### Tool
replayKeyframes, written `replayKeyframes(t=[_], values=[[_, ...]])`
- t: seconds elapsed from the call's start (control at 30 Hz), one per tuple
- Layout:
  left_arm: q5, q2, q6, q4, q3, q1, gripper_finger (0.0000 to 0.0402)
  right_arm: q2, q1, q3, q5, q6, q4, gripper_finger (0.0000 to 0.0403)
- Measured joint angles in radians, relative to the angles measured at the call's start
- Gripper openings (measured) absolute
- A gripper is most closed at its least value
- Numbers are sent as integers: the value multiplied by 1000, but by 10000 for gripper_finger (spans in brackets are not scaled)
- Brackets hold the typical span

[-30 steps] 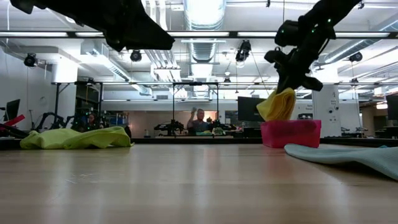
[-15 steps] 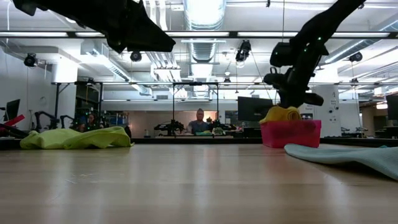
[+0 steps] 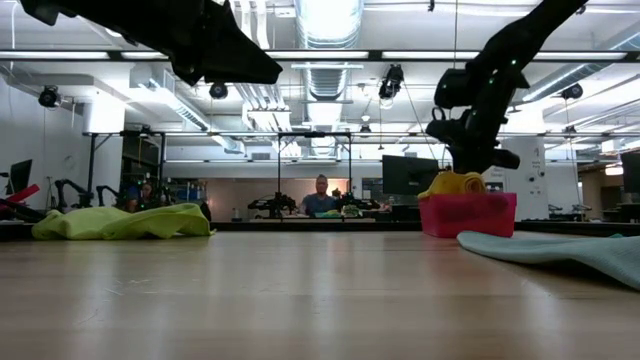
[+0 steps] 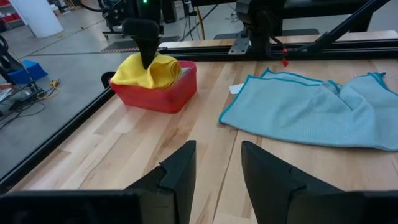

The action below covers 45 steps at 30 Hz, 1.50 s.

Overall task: Fold microfiber towels
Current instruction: Put the folded yellow microfiber towel into the red bin

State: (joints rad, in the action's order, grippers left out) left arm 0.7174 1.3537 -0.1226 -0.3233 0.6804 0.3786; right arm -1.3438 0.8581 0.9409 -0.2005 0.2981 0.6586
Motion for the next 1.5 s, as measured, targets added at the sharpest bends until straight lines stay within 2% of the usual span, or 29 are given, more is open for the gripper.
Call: replayKeyframes(t=[0.6,0.7,0.9,1.07,1.2,1.27,1.4,1.5], values=[[0,0,0,0,0,0,114,10,0,0,21,13,35,24],[0,0,0,0,0,0,114,10,0,0,23,24,43,49],[0,0,0,0,0,0,114,10,0,12,35,31,58,127],[-1,0,-1,0,0,0,114,11,0,75,88,7,125,175],[-1,0,-1,0,0,0,114,11,0,131,105,-23,194,192],[-1,0,-2,-2,0,0,114,11,0,159,138,-35,230,194],[-22,2,-3,-7,7,-26,114,11,0,219,274,-79,280,184],[-106,13,-16,-9,31,-80,107,25,-2,233,316,-125,260,161]])
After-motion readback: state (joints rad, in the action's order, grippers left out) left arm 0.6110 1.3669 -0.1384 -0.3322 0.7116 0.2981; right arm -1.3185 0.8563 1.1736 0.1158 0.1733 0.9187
